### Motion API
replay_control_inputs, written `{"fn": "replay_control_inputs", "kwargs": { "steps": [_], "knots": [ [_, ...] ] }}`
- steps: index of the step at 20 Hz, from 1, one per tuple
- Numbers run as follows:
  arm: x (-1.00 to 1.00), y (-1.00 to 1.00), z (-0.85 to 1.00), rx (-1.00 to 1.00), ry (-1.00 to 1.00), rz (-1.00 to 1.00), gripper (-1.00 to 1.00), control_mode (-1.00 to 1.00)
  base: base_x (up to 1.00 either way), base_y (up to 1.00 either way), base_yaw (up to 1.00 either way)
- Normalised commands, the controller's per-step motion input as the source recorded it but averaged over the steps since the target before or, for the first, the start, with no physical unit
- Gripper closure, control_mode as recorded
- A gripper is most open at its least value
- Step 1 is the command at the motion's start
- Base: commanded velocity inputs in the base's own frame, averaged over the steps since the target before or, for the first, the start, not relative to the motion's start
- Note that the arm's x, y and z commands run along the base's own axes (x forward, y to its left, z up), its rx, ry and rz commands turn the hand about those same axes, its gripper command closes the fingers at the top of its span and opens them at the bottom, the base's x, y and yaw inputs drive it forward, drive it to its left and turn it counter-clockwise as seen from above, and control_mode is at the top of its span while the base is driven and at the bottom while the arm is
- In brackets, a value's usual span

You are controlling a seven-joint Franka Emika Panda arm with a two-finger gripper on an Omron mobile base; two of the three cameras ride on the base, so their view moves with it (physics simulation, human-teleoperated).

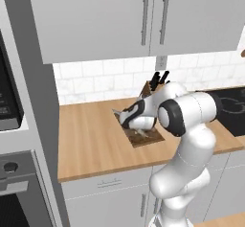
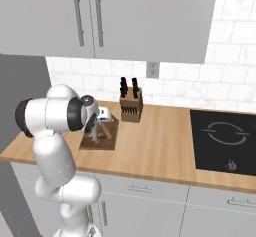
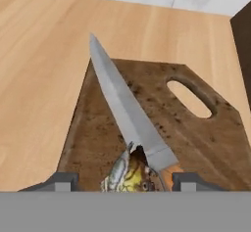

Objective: Pick up the knife from the drawer and place it on the cutting board. Then place the meat from the plate to the cutting board.

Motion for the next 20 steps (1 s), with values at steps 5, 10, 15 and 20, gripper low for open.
{"fn": "replay_control_inputs", "kwargs": {
  "steps": [5,10,15,20],
  "knots": [
    [-0.18,0.0,0.05,0.0,-0.11,0.0,-1.0,-1.0,0.0,0.0,0.0],
    [-0.46,-0.06,0.46,0.0,-0.1,0.0,-1.0,-1.0,0.0,0.0,0.0],
    [-0.62,-0.21,0.61,0.01,-0.02,-0.05,-1.0,-1.0,0.0,0.0,0.0],
    [-0.3,-0.06,1.0,0.01,0.0,-0.06,-1.0,-1.0,0.0,0.0,0.0]
  ]
}}
